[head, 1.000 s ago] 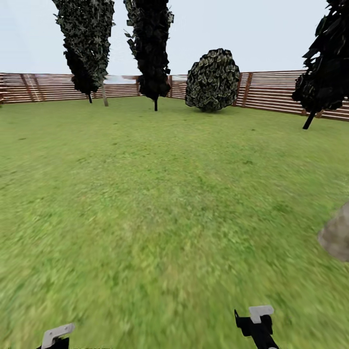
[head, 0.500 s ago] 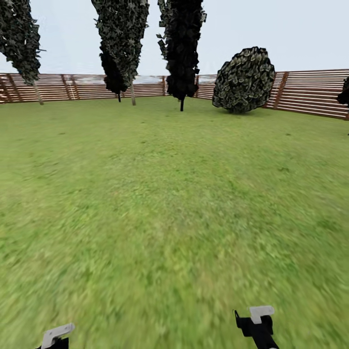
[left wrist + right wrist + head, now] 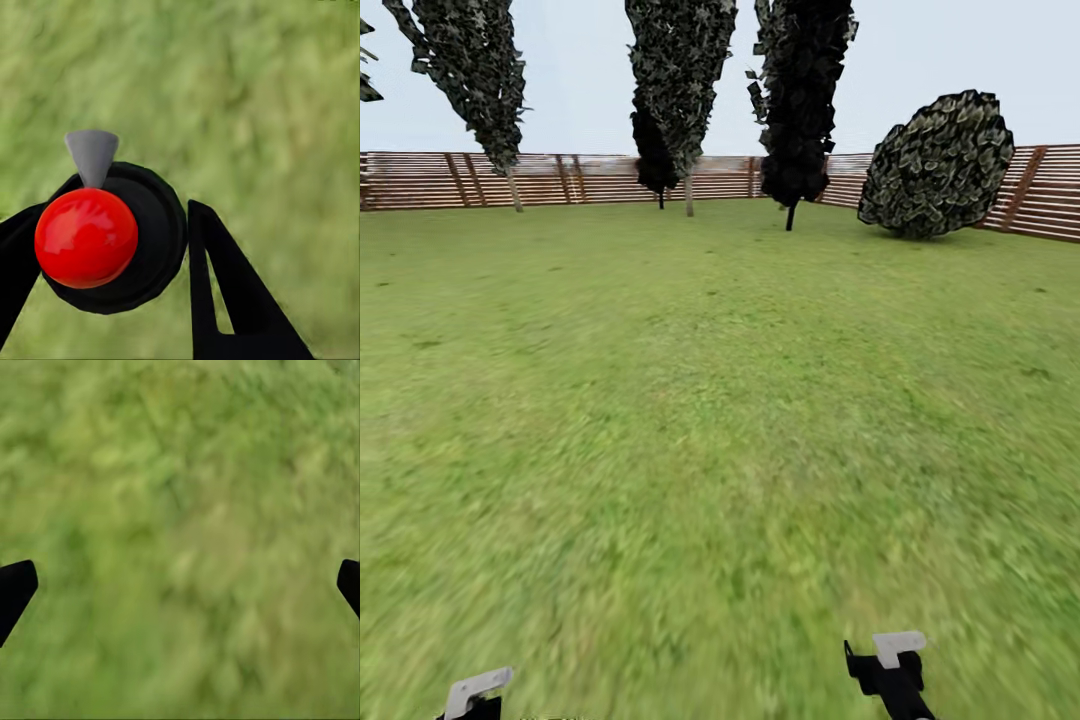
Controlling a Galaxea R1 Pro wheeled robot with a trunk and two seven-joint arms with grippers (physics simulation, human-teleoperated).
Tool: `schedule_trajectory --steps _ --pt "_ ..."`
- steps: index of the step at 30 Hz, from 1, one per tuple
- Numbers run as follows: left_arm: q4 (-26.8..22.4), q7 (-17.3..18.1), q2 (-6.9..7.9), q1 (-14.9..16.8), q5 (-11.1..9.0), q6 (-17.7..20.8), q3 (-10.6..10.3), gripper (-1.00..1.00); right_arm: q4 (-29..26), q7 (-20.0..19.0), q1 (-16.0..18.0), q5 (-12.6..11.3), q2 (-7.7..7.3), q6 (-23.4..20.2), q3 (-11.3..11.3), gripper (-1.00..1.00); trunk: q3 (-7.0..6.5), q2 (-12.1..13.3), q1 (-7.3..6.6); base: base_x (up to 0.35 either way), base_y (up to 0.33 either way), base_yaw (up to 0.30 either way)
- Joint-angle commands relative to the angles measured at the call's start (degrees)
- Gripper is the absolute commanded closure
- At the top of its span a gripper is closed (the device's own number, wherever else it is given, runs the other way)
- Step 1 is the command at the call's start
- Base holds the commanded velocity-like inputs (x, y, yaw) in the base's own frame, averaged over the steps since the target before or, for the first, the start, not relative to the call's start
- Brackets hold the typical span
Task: In the garden, pick up the pesticide atomizer on the floor and spray pesticide onto both trees until each tree trunk is fully covered.
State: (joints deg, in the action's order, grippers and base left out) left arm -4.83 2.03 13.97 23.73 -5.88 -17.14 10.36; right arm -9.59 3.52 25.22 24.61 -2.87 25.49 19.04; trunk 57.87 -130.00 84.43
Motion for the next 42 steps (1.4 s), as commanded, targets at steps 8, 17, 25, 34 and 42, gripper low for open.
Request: schedule_trajectory --steps 8,17,25,34,42 --pt "0.00 -0.01 0.00 0.00 0.00 0.00 0.01 1.00 -0.05 0.00 0.00 0.00 -0.01 0.00 0.02 -1.00 0.00 0.00 0.00 0.090 0.333 0.282" --pt "0.00 -0.02 0.00 0.00 -0.04 0.00 0.02 1.00 -0.01 0.00 0.00 0.00 0.06 0.00 0.00 -1.00 0.00 0.00 0.00 0.098 0.333 0.282" --pt "0.00 -0.02 0.00 -0.01 -0.01 0.00 0.06 1.00 -0.03 0.00 0.00 0.00 0.06 0.00 -0.05 -1.00 0.00 0.00 0.00 0.112 0.333 0.282" --pt "0.00 -0.02 0.00 0.00 -0.02 0.00 0.09 1.00 -0.03 0.00 0.00 0.00 0.06 0.00 0.00 -1.00 0.00 0.00 0.00 0.114 0.333 0.282" --pt "0.00 -0.02 0.00 0.00 -0.03 0.00 0.09 1.00 0.00 0.00 0.00 0.00 0.06 0.00 -0.01 -1.00 0.00 0.00 0.00 0.114 0.333 0.282"
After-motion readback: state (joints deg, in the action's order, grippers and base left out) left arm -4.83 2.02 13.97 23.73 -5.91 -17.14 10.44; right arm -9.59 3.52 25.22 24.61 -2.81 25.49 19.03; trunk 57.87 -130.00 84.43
